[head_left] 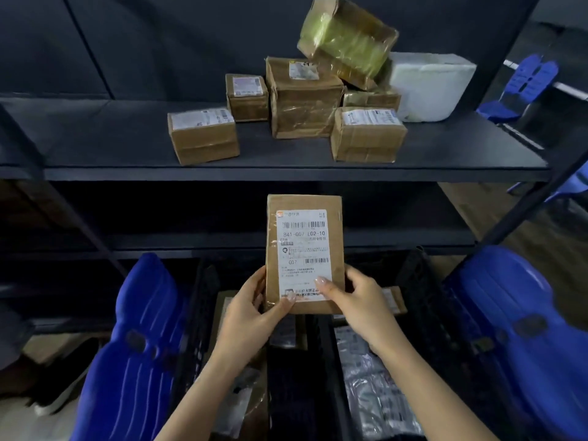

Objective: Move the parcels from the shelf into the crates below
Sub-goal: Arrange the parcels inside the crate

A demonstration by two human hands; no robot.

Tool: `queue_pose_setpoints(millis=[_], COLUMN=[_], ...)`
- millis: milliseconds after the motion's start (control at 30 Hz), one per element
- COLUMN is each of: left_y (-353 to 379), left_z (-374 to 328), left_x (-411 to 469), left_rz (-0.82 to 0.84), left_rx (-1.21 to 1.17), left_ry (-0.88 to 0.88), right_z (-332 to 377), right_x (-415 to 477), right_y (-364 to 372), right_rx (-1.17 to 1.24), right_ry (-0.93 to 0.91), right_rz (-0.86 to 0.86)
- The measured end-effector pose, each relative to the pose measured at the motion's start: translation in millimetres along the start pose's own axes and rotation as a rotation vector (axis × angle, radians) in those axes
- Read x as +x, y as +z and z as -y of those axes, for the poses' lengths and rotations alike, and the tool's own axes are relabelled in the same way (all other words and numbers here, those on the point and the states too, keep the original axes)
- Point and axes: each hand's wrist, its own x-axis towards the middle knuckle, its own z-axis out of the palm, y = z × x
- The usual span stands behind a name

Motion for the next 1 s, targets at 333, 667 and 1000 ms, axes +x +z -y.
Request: queue_pose_setpoints(millis=[333, 667, 1000], left_y=[0, 20, 29], left_z=[104, 184, 174], left_x=[-15, -35, -40], left_rz=[0.110, 0.229, 0.206], left_rx=[0.180, 0.377, 0.372], left_ry=[-0.313, -0.449, -0.416], right_z=[-90, -163, -166], right_x=[-20, -50, -55], right_y=[48, 79, 72], right_rx=[-0.088, -0.163, -0.138], right_ry=[0.277, 0.433, 0.438], right_rz=[0.119, 0.123, 0.093])
